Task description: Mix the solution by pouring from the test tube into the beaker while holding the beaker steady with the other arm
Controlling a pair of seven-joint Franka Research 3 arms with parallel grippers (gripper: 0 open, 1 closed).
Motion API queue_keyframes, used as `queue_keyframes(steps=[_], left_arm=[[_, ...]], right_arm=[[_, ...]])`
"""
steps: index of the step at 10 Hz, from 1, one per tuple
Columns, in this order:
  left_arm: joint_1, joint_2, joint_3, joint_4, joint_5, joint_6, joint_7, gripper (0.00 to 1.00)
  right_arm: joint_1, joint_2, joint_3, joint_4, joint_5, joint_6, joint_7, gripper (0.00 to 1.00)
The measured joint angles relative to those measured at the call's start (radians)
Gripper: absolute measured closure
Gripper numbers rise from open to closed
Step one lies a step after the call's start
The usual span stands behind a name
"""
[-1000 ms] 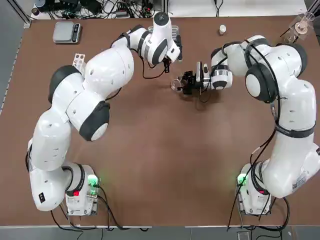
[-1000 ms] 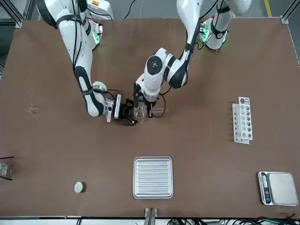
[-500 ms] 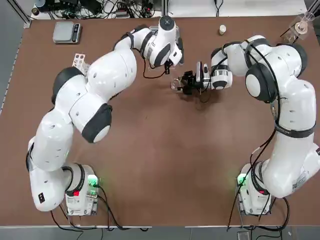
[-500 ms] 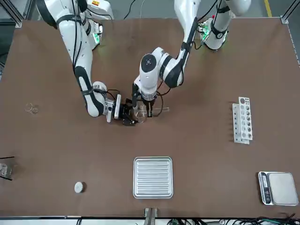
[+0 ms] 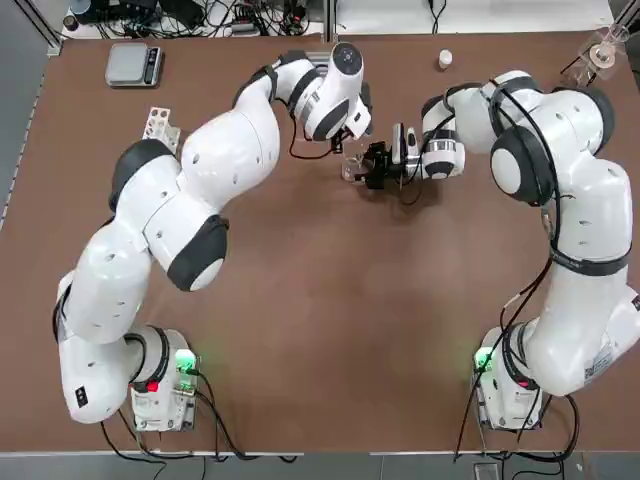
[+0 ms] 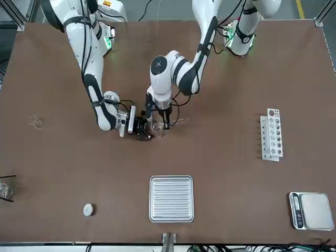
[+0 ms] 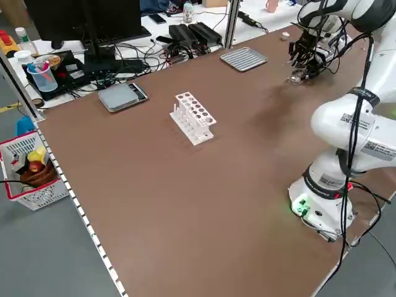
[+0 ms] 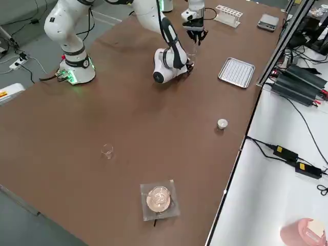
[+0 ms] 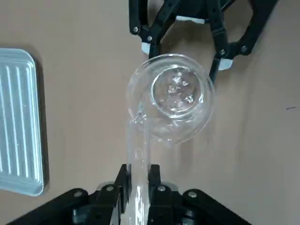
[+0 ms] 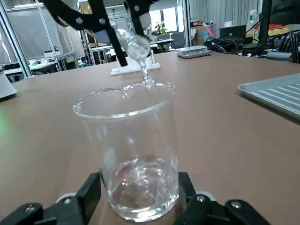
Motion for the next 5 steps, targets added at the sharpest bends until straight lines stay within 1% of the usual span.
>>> queue_keyframes(steps=[5], left_arm=[[-0.006,0.005,0.002,0.036,0.119,-0.068,-0.029,0.78]], right_arm=[[0.0,0.0,0.0,0.0,0.0,0.0,0.0,0.27]])
